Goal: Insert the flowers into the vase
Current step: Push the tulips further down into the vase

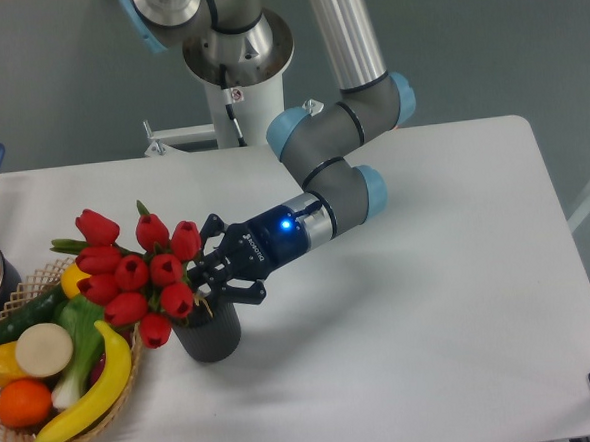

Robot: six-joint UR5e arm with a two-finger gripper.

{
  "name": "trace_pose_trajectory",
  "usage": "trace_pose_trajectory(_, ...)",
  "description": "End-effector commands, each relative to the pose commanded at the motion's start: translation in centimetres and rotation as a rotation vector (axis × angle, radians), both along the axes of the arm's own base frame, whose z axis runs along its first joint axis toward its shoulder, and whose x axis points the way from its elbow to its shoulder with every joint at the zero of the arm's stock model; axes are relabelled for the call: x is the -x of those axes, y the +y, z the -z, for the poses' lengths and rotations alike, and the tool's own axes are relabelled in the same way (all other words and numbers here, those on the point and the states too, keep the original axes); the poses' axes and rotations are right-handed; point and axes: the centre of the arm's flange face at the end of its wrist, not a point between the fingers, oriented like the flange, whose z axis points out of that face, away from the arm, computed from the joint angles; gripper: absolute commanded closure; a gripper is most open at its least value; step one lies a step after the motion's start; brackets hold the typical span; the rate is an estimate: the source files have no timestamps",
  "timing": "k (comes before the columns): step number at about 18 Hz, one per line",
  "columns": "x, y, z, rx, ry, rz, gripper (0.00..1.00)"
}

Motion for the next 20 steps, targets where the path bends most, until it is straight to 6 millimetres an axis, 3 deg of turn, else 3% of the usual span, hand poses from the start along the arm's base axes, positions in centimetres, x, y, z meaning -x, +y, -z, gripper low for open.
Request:
trace_pose_trajectory(11,0.1,-0.91,0.79,0.01,0.006,-0.018,0.8)
trace_pose_trajectory(12,0.1,-0.91,0.78,0.01,0.006,-0.018,0.75)
trace_pose_trajectory(16,-0.22,-0.92,0.91,0.009,0.011,-0.016,0.73)
trace_pose_trajectory(20,-0.19,-1.0,0.88,0.003,0.02,-0.02,0.57)
